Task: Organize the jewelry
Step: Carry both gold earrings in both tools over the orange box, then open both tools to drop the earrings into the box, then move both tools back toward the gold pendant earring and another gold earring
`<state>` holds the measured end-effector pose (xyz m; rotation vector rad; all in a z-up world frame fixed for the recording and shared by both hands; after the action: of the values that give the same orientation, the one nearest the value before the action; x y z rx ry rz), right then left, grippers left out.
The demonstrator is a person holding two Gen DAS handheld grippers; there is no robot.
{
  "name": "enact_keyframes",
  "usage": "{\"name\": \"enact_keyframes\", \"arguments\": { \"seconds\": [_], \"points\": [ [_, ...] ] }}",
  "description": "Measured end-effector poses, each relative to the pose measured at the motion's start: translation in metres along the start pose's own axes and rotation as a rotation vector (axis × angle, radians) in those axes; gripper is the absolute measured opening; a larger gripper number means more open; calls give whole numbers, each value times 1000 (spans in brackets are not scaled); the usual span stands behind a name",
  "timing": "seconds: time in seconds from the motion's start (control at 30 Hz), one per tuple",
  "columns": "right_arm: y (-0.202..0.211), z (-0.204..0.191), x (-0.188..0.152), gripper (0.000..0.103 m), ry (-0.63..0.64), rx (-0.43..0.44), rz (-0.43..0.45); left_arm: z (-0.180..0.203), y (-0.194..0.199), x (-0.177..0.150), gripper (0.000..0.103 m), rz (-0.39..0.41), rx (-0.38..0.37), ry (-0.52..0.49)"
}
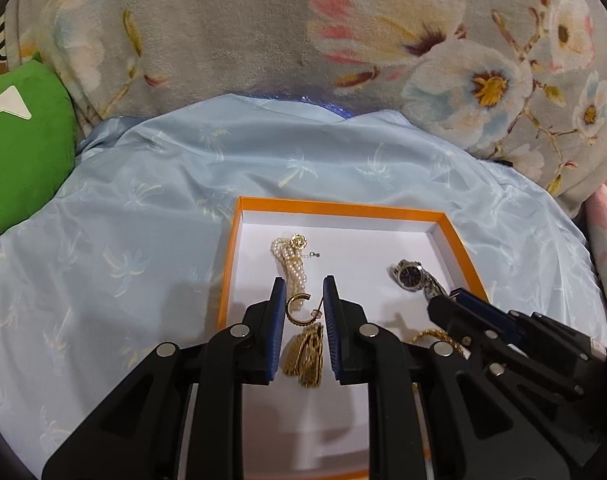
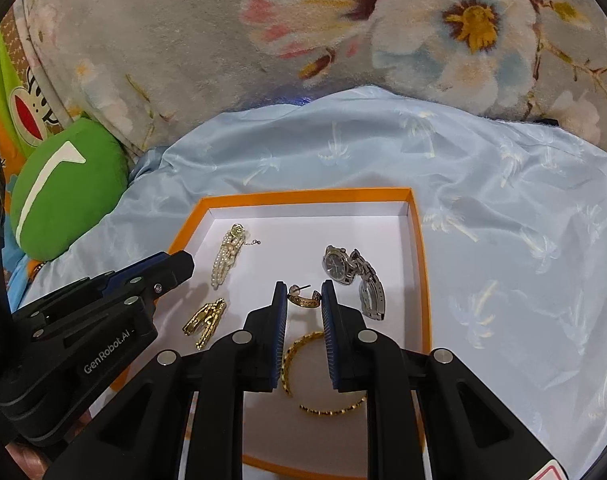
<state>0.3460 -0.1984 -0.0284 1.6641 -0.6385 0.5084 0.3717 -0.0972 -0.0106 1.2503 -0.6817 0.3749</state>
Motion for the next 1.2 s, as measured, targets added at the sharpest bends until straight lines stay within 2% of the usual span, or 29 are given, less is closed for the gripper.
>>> {"name": "enact_keyframes", "arguments": {
  "seconds": [0.33, 0.4, 0.47, 0.57, 0.77, 0.97, 1.07, 1.2],
  "points": [
    [-15, -1, 0, 17, 13, -14, -10, -1, -16, 5, 19, -10, 10, 1],
    [-13, -2, 0, 24, 20, -24, 4, -1, -16, 4, 19, -10, 12, 2],
    [-10, -3, 1, 25, 31, -37, 17, -2, -16, 4, 19, -8, 19, -2],
    [-7, -3, 2, 25, 31, -35, 24, -4, -16, 3, 27, -2, 25, 6],
    [6, -1, -2, 25, 27, -36, 40, -6, -3, 5, 28, 32, 18, 16],
    [46, 1, -32, 25, 49, -52, 66, -16, 33, -21, 28, 64, 32, 18],
    [74, 5, -60, 30, 49, -64, 75, -24, 58, -48, 30, 65, 21, 26],
    [106, 11, -108, 31, 39, -91, 70, -31, 91, -91, 33, 50, 25, 41]
  ]
}}
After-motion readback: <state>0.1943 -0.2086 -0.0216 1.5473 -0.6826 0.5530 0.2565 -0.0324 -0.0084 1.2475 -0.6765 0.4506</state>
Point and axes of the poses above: each gripper's, at about its wrist camera, not at the fingertips, and y roughly against the way its jaws point, z to its right, x to its top, the point moved 8 cm from there along -y, roughly the way its jaws point, and after that the axes turned 5 degrees about -z, right-handed, at the moved point
